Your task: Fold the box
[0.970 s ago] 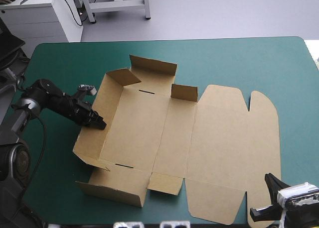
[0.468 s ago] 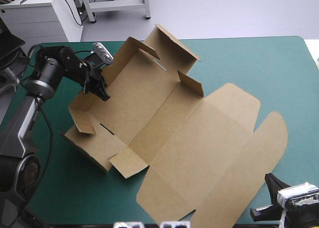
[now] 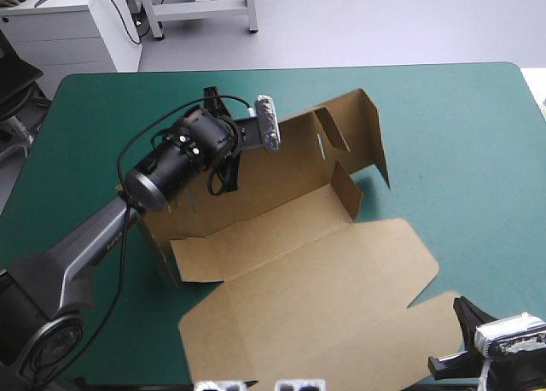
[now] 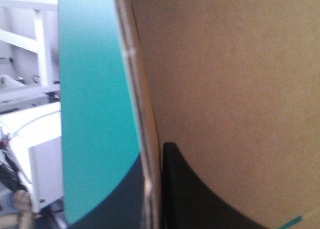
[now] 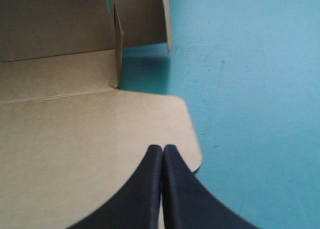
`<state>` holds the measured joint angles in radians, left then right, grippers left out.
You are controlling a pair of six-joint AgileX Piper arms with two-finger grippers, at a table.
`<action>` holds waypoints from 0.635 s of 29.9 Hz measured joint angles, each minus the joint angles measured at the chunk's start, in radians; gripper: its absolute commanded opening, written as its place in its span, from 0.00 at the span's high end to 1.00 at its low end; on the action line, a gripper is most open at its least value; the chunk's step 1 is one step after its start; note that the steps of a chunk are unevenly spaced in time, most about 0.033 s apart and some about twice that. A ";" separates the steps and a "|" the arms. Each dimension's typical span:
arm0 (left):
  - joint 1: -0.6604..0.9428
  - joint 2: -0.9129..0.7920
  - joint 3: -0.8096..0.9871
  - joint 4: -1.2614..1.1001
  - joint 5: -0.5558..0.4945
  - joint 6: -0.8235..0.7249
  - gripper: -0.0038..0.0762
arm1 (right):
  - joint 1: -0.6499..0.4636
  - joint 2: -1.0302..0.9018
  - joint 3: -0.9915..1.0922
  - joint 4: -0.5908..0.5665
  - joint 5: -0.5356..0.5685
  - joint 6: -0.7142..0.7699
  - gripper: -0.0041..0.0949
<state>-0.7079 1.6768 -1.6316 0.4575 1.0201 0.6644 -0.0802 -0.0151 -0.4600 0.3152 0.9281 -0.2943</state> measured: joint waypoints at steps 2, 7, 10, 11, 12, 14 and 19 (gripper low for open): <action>-0.077 -0.021 0.042 0.096 -0.016 -0.029 0.96 | 0.000 0.000 0.000 0.000 -0.001 0.000 0.97; -0.189 -0.083 0.183 0.342 -0.129 -0.175 0.96 | 0.000 0.000 0.000 0.000 -0.002 0.000 0.97; -0.200 -0.124 0.268 0.400 -0.196 -0.226 0.96 | 0.000 0.000 0.000 0.000 -0.005 0.000 0.97; -0.200 -0.134 0.291 0.411 -0.208 -0.233 0.96 | 0.000 0.000 0.000 0.000 -0.007 0.000 0.97; -0.201 -0.149 0.322 0.422 -0.219 -0.240 0.96 | 0.000 0.000 0.000 0.000 -0.014 0.000 0.97; -0.201 -0.165 0.384 0.461 -0.247 -0.263 0.96 | 0.000 0.000 0.000 0.000 -0.030 0.000 0.97; -0.201 -0.190 0.531 0.742 -0.355 -0.514 0.96 | 0.000 0.000 0.000 0.000 -0.047 0.000 0.97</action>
<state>-0.9085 1.4866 -1.1004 1.1992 0.6655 0.1503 -0.0802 -0.0151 -0.4600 0.3152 0.8812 -0.2943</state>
